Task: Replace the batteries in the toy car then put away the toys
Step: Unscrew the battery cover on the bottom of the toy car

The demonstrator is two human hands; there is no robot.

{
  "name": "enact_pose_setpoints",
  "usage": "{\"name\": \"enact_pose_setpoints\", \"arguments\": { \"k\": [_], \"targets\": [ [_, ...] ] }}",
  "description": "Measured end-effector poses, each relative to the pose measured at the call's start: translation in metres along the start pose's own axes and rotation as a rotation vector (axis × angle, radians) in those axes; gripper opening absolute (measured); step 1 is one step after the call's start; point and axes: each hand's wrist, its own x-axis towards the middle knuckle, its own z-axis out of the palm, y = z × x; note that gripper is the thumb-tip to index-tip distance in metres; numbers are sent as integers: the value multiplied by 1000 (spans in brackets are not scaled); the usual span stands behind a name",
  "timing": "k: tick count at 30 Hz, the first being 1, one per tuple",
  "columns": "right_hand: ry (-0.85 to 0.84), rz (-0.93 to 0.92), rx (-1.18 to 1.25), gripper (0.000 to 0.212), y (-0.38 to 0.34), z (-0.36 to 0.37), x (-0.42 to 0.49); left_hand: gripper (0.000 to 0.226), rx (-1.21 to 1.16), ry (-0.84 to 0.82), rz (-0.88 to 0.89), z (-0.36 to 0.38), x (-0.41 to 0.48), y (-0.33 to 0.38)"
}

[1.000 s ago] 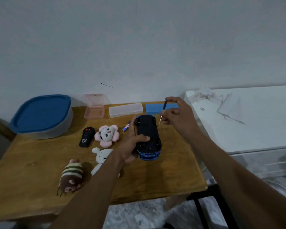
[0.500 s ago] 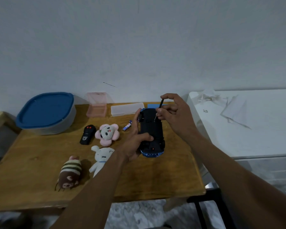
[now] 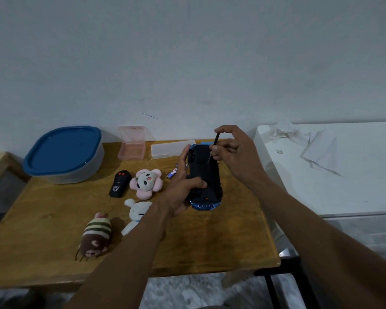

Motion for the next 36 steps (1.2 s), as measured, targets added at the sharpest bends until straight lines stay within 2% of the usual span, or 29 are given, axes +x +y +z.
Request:
{"name": "enact_pose_setpoints", "arguments": {
  "k": [13,23,29,36],
  "targets": [
    [71,-136,-151,29,1,5,-5,101,-9,4,1,3,0,2],
    [126,-141,-235,21,0,6,-9,101,16,15,-27,4,-6,-3],
    [104,-229,-296,25,0,4,-11,102,3,7,-51,7,-6,-3],
    [214,-188,-226,17,-2,3,-9,102,-1,3,-42,7,-5,-3]
  ]
}}
